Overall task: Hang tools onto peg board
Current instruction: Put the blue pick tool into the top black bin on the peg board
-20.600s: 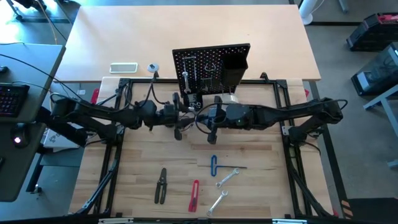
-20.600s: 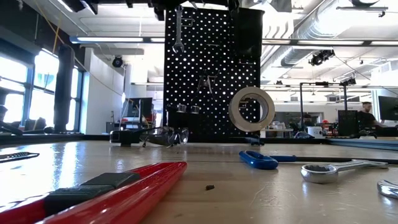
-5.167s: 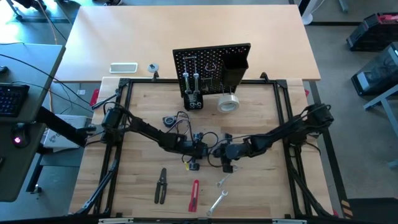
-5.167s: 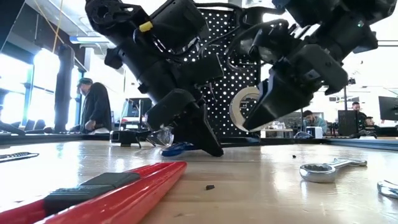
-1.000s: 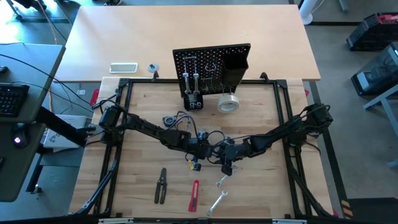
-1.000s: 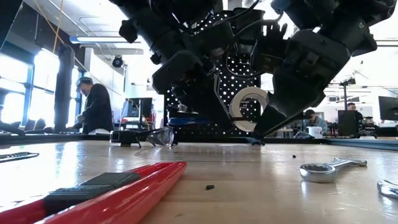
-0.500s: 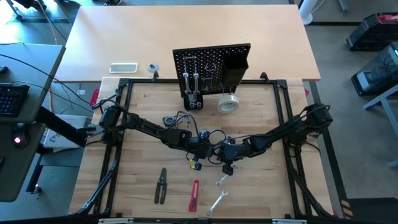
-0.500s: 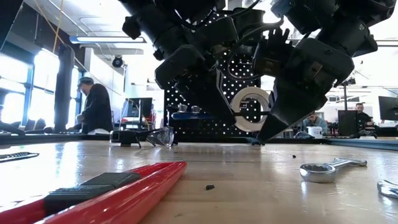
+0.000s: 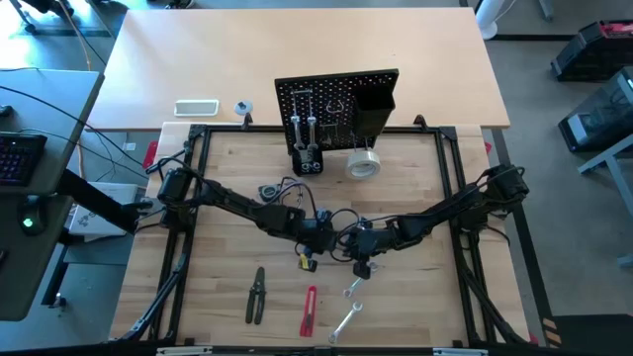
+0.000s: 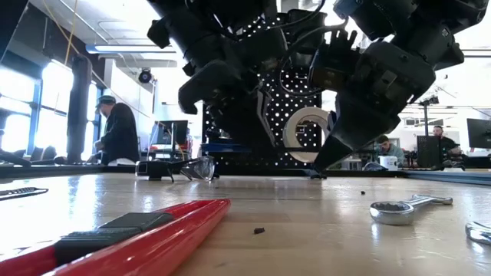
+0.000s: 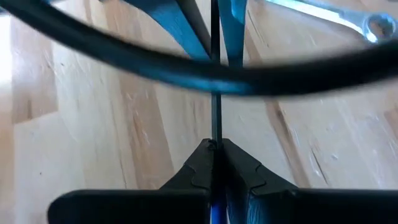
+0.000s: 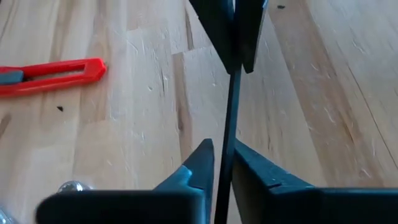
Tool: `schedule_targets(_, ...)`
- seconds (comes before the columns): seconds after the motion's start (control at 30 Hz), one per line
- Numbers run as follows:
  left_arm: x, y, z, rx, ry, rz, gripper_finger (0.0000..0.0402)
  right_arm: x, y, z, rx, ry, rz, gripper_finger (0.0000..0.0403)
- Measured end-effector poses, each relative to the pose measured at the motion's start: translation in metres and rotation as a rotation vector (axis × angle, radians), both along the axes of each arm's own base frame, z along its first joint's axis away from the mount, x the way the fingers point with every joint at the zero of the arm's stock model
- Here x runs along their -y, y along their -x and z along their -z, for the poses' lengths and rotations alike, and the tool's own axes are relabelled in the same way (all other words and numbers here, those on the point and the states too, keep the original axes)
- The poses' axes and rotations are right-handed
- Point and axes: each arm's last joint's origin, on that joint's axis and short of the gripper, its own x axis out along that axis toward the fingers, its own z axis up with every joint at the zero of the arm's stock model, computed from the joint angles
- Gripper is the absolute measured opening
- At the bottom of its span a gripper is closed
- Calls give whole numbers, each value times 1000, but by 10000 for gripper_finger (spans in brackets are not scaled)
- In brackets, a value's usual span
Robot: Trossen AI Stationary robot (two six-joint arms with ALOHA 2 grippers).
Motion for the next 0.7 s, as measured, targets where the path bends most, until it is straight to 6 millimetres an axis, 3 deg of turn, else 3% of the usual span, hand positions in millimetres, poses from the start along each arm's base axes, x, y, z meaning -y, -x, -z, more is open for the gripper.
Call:
schedule_targets(0.2, 0, 1, 1, -9, -4, -1, 5, 0, 0, 0, 7, 7, -16, 80)
schedule_targets(0.4, 0, 1, 1, -8, -3, -9, 5, 0, 0, 0, -4, 4, -17, 15)
schedule_targets(0.57, 0, 1, 1, -8, 1, -16, 7, 1, 0, 0, -4, 17, -5, 8)
schedule_targets(0.7, 0, 1, 1, -8, -1, -6, 31, 1, 0, 0, 2, 39, 4, 5)
